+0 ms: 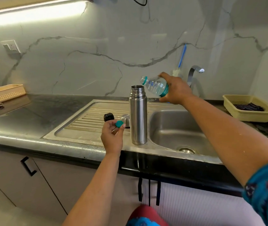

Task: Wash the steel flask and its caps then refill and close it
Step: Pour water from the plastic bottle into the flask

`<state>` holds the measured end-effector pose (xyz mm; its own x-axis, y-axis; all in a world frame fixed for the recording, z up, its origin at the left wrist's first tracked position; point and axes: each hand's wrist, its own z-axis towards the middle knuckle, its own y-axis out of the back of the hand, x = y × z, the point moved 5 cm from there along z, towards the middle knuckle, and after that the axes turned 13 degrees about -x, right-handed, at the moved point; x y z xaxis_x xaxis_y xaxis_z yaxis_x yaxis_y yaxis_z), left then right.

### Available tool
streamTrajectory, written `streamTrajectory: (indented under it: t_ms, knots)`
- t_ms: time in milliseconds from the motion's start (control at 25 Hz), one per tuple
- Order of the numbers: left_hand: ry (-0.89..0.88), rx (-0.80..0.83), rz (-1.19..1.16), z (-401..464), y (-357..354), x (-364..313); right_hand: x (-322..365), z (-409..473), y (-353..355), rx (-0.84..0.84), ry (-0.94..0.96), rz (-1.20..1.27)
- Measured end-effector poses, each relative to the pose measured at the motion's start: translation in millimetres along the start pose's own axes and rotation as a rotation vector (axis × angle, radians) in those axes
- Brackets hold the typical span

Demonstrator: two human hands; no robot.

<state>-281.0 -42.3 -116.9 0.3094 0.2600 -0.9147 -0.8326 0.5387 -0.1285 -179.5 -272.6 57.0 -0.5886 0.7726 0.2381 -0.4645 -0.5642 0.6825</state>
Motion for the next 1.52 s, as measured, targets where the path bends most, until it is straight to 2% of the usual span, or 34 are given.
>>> streamTrajectory:
  t_ms: [120, 200, 280, 480, 600, 720, 960, 1040, 1120, 1160, 1280, 1360, 1520]
  knots:
    - [-0.146, 0.055, 0.428, 10.7, 10.3, 4.6, -0.5, 1.6, 2.2, 0.018, -0.006, -0.028]
    - [-0.152, 0.114, 0.608, 25.7, 18.8, 11.9, -0.7, 2.2, 1.2, 0.038, -0.017, -0.025]
    - [-0.139, 0.152, 0.636, 40.0, 25.6, 13.1, 0.4, 3.0, 0.2, 0.055, -0.019, -0.038]
    - [-0.394, 0.392, 0.84, 52.9, 16.5, 3.1, 1.6, 5.9, 1.2, 0.062, -0.014, -0.071]
    - [-0.459, 0.512, 0.955, 53.1, 13.3, 7.8, 1.3, 7.3, 2.0, 0.065, -0.013, -0.089]
    - [-0.502, 0.565, 0.994, 53.9, 14.3, 8.2, -0.2, 7.4, 1.9, 0.062, -0.013, -0.087]
    - [-0.438, 0.689, 0.949, 54.3, 14.3, 5.3, -2.9, 4.0, 0.7, 0.059, -0.009, -0.08]
    - [-0.437, 0.633, 0.93, 57.7, 13.9, 1.4, -1.8, 3.5, 3.2, 0.054, -0.004, -0.068]
    - [-0.438, 0.541, 0.763, 51.7, 9.1, -9.4, 0.2, 3.9, 6.5, 0.051, 0.014, -0.077]
    - [-0.398, 0.474, 0.626, 44.9, 6.0, -16.8, 1.1, 4.3, 7.8, 0.053, 0.021, -0.09]
    - [-0.118, 0.345, 0.305, 13.6, -11.5, -25.7, 3.5, 6.4, 11.3, 0.061, 0.035, -0.13]
    - [-0.05, 0.357, 0.278, -8.0, -28.2, -19.4, 5.2, 8.7, 13.8, 0.06, 0.054, -0.169]
    - [-0.064, 0.366, 0.264, -23.9, -43.1, -5.3, 3.4, 11.8, 17.8, 0.049, 0.07, -0.219]
